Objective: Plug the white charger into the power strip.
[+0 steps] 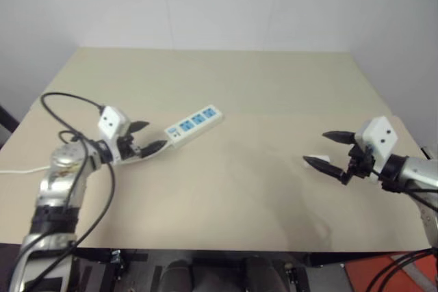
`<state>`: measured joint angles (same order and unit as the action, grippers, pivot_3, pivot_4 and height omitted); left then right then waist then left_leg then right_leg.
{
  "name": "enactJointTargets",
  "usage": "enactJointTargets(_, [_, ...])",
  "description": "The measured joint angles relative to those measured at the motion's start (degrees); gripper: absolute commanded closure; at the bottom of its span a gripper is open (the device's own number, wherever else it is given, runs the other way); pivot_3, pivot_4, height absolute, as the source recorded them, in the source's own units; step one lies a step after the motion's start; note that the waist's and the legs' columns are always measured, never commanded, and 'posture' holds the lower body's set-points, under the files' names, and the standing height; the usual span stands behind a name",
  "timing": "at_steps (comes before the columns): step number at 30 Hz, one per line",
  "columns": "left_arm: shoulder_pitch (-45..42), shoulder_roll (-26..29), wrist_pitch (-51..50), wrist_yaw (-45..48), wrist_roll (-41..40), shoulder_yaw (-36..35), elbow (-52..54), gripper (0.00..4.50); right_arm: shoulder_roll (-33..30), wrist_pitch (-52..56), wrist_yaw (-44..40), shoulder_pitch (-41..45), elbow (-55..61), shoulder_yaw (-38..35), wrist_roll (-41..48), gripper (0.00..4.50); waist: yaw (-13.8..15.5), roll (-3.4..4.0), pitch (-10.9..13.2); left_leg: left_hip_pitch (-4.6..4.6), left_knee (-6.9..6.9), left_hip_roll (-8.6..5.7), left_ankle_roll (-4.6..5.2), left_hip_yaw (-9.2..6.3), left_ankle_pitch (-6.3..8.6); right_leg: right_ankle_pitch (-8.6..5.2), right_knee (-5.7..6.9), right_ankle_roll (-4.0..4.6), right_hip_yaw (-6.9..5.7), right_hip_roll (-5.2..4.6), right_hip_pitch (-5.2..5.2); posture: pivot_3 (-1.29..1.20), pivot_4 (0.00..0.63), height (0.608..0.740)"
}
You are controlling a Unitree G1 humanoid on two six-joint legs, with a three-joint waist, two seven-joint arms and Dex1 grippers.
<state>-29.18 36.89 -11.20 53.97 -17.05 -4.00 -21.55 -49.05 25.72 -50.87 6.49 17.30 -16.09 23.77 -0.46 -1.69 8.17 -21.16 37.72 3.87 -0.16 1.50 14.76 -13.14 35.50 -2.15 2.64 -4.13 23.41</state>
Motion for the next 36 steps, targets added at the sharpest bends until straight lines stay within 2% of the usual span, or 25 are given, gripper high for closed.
enactJointTargets(8, [-13.94,-5.34,13.88,0.99,7.67,3.48,-26.15,0.02,0.06,1.17,1.3,-0.87,2.23,-0.53,0.44,0.0,0.12,-0.01,0.01,-0.19,0.0,-0.01,0.15,-0.01,0.09,0.12,-0.45,-0.16,-0.05,0.0,-0.07,0.0,0.15,0.74])
enactJointTargets(12, [-18.65,-6.38,19.24,2.5,10.09,4.18,-34.28,0.02,0.09,2.5,1.92,-1.98,4.76,-1.34,2.29,0.0,0.24,-0.01,0.0,-0.22,0.01,-0.03,0.21,-0.01,0.12,0.13,-0.51,-0.19,-0.05,-0.02,-0.08,0.0,0.15,0.74])
enactJointTargets(24, [-19.74,-8.97,22.59,7.26,10.01,2.72,-38.27,0.02,0.11,4.79,3.96,-5.3,8.87,-4.7,4.43,0.0,0.48,-0.01,0.0,-0.21,0.05,-0.03,0.21,-0.01,0.12,0.17,-0.43,-0.24,-0.06,-0.03,-0.09,0.0,0.15,0.74])
enactJointTargets(36, [-19.79,-9.79,23.49,5.37,12.54,2.83,-43.29,0.02,0.28,6.04,5.79,-5.36,10.77,-5.23,6.63,0.0,0.66,-0.01,0.0,-0.22,0.05,-0.03,0.21,-0.01,0.12,0.18,-0.44,-0.25,-0.07,-0.03,-0.09,0.0,0.15,0.74])
